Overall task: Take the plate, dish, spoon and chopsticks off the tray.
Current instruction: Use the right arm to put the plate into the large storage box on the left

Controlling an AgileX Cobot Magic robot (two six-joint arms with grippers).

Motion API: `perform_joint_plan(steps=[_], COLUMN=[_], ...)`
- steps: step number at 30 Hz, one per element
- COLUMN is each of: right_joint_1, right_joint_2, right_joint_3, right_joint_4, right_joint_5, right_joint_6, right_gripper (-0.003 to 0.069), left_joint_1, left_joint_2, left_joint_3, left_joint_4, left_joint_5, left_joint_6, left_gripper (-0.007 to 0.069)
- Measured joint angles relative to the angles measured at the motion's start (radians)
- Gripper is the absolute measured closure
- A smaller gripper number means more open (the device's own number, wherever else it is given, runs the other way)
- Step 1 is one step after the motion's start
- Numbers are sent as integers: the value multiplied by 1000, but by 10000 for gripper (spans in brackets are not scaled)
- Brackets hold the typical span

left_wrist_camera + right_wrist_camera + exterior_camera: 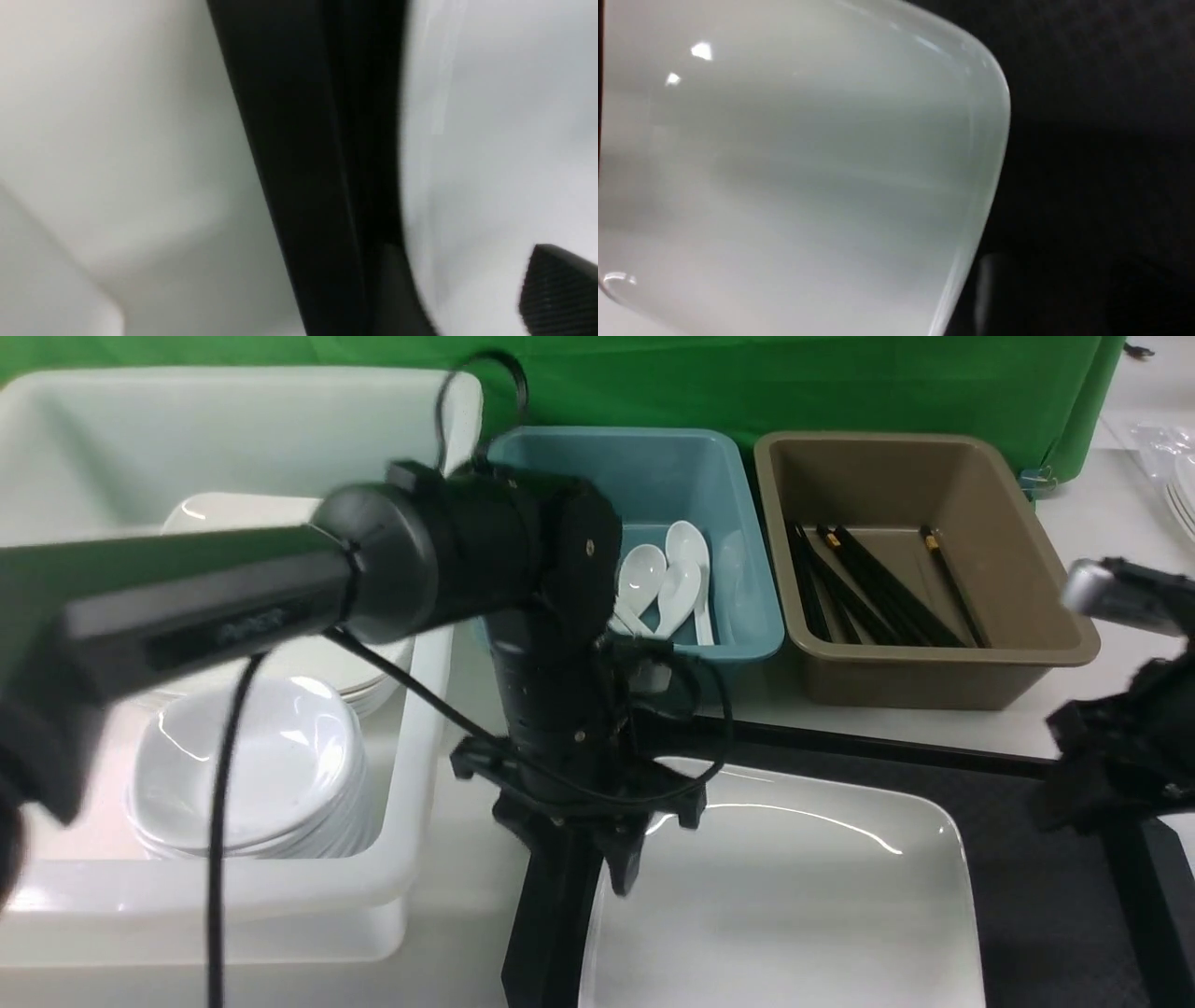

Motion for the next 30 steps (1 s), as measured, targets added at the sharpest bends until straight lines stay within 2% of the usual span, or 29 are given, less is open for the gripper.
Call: perform_joint_plan(steps=[1,3,4,5,7,11,17,19,20,21,23,24,30], right_joint_1=[9,17,33,45,66,102,142,154,161,164,169,170,175], right_joint_2=[48,86,123,152,208,280,322,328,330,332,336,337,338], right_joint_3=[-18,-31,-48,-60,-84,-108,-119,-122,-123,-123,-124,-124,-122], right_joint_4=[3,6,7,9,13,16,16,16,16,16,14,29,50], right_joint_5=[-16,-23,-32,-43,-63,-78,-95,-98,-100,-101,-106,-96,-95], right_joint_6=[-10,-17,-22,-24,-26,-28,-45,-48,-52,-52,-61,-73,-72], right_gripper=[194,155,125,111,97,92,97,141,185,231,375,407,409], left_joint_1=[0,0,0,0,0,0,0,0,0,0,0,0,18], left_joint_2=[-33,-69,-106,-136,-199,-287,-392,-414,-426,-435,-458,-469,-527], left_joint_3=[-2,-2,-2,-2,-2,-2,-2,-2,-2,-2,-2,-2,-2], left_joint_4=[4,6,6,6,9,34,143,177,201,212,250,257,268], left_joint_5=[1,1,5,4,0,-2,1,4,7,9,11,11,15], left_joint_6=[1,2,2,2,2,2,-34,-45,-59,-66,-84,-86,-104], left_gripper=[411,476,548,578,608,616,616,616,616,616,615,615,615])
